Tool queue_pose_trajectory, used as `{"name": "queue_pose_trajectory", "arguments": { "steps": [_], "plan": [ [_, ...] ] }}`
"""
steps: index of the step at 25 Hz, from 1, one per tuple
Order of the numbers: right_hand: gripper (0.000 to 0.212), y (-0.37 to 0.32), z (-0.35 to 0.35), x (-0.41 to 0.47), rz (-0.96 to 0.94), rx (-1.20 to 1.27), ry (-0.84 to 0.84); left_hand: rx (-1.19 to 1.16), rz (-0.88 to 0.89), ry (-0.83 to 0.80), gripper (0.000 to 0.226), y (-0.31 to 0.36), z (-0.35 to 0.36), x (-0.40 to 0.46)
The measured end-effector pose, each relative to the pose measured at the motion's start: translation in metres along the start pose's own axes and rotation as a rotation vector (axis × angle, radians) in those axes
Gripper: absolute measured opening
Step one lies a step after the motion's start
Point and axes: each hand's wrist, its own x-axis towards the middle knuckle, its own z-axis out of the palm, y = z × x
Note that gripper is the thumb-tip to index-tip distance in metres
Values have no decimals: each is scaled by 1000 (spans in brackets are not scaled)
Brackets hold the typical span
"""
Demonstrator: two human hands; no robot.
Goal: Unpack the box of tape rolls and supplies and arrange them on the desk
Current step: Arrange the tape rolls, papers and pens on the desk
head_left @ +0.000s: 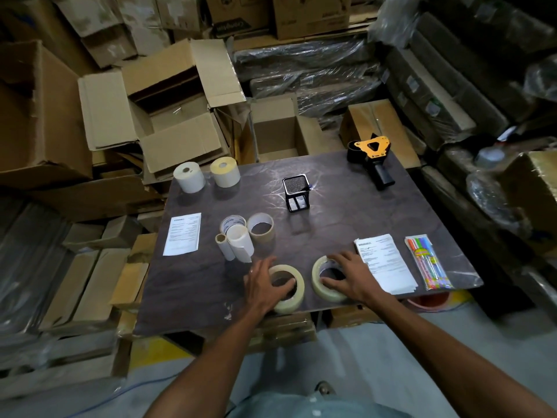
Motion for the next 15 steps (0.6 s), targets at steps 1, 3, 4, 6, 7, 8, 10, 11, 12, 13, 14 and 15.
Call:
{"name": "queue_pose_trajectory", "arguments": {
  "steps": [1,3,4,6,7,8,10,11,12,13,14,15],
  "plan": [
    [79,2,1,-4,-5,36,-13,-9,-28,-17,85,-3,2,-4],
    [90,3,2,-11,-19,88,-17,-70,-77,-64,107,-12,9,-13],
    [95,4,3,-14,-17,104,-16,-106,-96,-80,115,-15,11,-17],
    [105,4,5,-17,20,157,-33,-131,-119,-96,125,-17,13,-22],
    [111,4,5,-17,43,187,-43,-125,-126,-104,128,-17,14,-22],
    [116,4,6,-18,58,214,-52,-112,-127,-108,131,-17,16,-22],
    [121,5,8,-21,59,259,-64,-96,-124,-77,131,-20,20,-23],
    [122,5,11,-22,56,274,-51,-101,-123,-52,130,-22,22,-23],
    [123,6,14,-24,60,285,-26,-112,-122,-30,127,-23,24,-23],
    [124,7,17,-25,74,298,3,-126,-119,-18,124,-24,26,-23],
    [126,8,18,-26,96,321,25,-143,-116,-16,120,-23,26,-24],
    [129,8,19,-25,117,349,36,-160,-112,-19,116,-23,26,-24]
  ]
}}
